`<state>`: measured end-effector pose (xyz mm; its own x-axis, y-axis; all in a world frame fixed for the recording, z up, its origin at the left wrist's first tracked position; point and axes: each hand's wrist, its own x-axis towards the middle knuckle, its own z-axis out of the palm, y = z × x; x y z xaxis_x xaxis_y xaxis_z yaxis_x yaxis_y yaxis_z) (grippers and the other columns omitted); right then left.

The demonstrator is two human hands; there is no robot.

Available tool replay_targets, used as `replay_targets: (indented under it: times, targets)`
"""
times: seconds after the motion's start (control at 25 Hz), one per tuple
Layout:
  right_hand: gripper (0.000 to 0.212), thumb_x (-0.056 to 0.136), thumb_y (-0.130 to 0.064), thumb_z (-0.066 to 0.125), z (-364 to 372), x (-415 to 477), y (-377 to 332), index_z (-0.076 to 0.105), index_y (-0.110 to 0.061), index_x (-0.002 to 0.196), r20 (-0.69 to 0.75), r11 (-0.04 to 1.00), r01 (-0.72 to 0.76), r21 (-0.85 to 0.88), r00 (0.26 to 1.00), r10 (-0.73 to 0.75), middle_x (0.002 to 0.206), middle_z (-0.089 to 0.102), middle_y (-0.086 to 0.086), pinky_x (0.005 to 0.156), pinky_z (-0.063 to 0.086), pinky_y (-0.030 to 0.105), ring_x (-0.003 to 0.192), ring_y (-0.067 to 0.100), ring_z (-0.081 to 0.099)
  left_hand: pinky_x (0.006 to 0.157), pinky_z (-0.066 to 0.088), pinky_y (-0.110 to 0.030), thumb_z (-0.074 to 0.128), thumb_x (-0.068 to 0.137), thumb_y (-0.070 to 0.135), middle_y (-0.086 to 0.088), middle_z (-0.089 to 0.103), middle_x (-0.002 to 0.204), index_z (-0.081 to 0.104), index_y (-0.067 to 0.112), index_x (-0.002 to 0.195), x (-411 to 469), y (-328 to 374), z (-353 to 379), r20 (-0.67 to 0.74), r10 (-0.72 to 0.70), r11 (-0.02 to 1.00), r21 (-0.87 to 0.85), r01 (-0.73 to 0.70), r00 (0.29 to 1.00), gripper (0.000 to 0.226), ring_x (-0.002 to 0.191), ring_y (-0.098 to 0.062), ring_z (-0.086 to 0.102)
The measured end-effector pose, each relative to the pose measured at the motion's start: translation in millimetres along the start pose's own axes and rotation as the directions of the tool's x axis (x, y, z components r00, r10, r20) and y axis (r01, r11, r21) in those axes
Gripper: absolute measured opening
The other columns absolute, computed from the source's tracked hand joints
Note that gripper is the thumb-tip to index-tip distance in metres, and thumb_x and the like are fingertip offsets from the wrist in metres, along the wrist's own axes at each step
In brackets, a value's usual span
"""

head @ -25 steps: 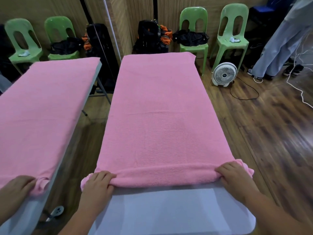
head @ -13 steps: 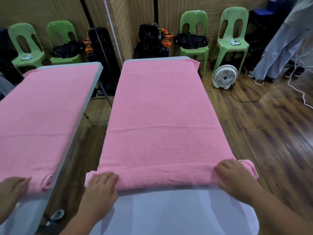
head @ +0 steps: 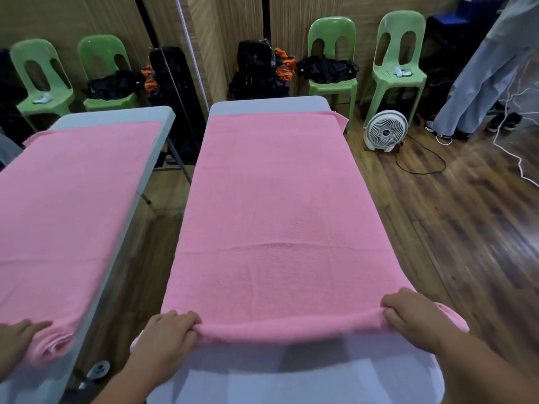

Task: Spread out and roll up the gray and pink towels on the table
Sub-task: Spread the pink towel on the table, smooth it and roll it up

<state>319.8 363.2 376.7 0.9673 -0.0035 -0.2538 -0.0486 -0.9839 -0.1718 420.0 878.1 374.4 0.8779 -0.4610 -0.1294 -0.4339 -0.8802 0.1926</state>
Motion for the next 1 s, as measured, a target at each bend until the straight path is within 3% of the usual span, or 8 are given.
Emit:
replay_targets:
  times: [0.2, 0.32, 0.4, 0.6, 0.68, 0.8, 0.92, 1.0]
  targets:
    - [0.023, 0.083, -0.036, 0.050, -4, 2, -14, 0.066, -0.020, 0.089, -0.297, 0.991, 0.132, -0.020, 0.946, -0.132, 0.084, 0.063, -0.004, 0.080, 0.042, 0.035, 0.080, 0.019, 0.052, 0.090, 0.042, -0.042, 0.053, 0.081, 0.043, 0.012, 0.061, 0.108, 0.062, 0.033, 0.109, 11, 5, 2, -0.133, -0.053, 0.997, 0.052, 0.060, 0.990, 0.031, 0.099, -0.016, 0.055]
    - [0.048, 0.069, -0.038, 0.069, 19, -16, -16, 0.067, -0.017, 0.111, -0.216, 0.983, 0.157, -0.094, 0.961, -0.174, 0.113, 0.065, -0.002, 0.099, 0.039, 0.040, 0.104, 0.021, 0.056, 0.100, 0.039, -0.045, 0.057, 0.070, 0.047, 0.013, 0.056, 0.128, 0.058, 0.032, 0.128, -5, 11, 21, -0.026, 0.017, 0.995, 0.096, -0.014, 1.000, 0.060, 0.114, -0.014, 0.051]
    - [0.050, 0.066, -0.031, 0.069, 30, -6, -8, 0.067, -0.018, 0.114, -0.203, 0.994, 0.075, -0.081, 0.975, -0.090, 0.118, 0.065, -0.002, 0.101, 0.037, 0.044, 0.108, 0.022, 0.056, 0.094, 0.042, -0.041, 0.049, 0.071, 0.039, 0.013, 0.061, 0.120, 0.062, 0.032, 0.120, 4, 10, 23, -0.057, -0.054, 0.997, 0.051, 0.057, 0.997, 0.051, 0.107, -0.013, 0.053]
    - [0.013, 0.071, -0.032, 0.054, 15, 0, -7, 0.064, -0.028, 0.078, -0.209, 0.989, 0.147, 0.001, 0.967, -0.143, 0.073, 0.060, -0.012, 0.086, 0.040, 0.036, 0.075, 0.016, 0.052, 0.070, 0.039, -0.036, 0.045, 0.072, 0.036, 0.019, 0.062, 0.080, 0.061, 0.037, 0.082, 6, 9, 12, -0.100, -0.059, 0.998, 0.005, 0.060, 0.993, 0.019, 0.078, -0.014, 0.054]
    - [0.024, 0.078, -0.038, 0.046, 6, 2, -6, 0.066, -0.027, 0.079, -0.119, 0.991, 0.134, 0.026, 0.984, -0.130, 0.075, 0.063, -0.013, 0.082, 0.044, 0.035, 0.077, 0.015, 0.052, 0.067, 0.038, -0.036, 0.042, 0.076, 0.038, 0.018, 0.061, 0.074, 0.055, 0.042, 0.080, 5, 5, 7, -0.069, -0.018, 0.999, 0.030, 0.020, 0.997, 0.014, 0.075, -0.013, 0.054]
    - [0.039, 0.081, -0.039, 0.035, -10, 24, -8, 0.070, -0.023, 0.087, -0.148, 0.996, 0.081, 0.020, 0.986, -0.078, 0.084, 0.068, -0.007, 0.081, 0.047, 0.039, 0.082, 0.018, 0.054, 0.079, 0.044, -0.039, 0.037, 0.084, 0.039, 0.015, 0.066, 0.090, 0.060, 0.041, 0.098, 28, 0, -4, -0.096, -0.069, 0.997, 0.028, 0.072, 0.993, 0.027, 0.087, -0.015, 0.058]
    - [0.032, 0.078, -0.034, 0.050, -11, 18, -19, 0.068, -0.018, 0.099, -0.285, 0.988, 0.149, -0.032, 0.947, -0.152, 0.094, 0.065, -0.004, 0.086, 0.042, 0.034, 0.087, 0.020, 0.056, 0.092, 0.042, -0.043, 0.046, 0.088, 0.037, 0.009, 0.063, 0.111, 0.064, 0.031, 0.111, 27, 8, -1, -0.150, -0.029, 0.995, 0.085, 0.042, 0.988, 0.030, 0.102, -0.019, 0.056]
    - [0.041, 0.068, -0.035, 0.061, 4, 9, -21, 0.067, -0.017, 0.105, -0.228, 0.977, 0.175, -0.123, 0.953, -0.200, 0.103, 0.066, -0.004, 0.093, 0.045, 0.037, 0.093, 0.020, 0.058, 0.101, 0.039, -0.049, 0.050, 0.082, 0.047, 0.011, 0.062, 0.124, 0.062, 0.034, 0.121, 15, 14, 10, -0.057, 0.017, 0.989, 0.150, -0.008, 0.998, 0.043, 0.113, -0.018, 0.055]
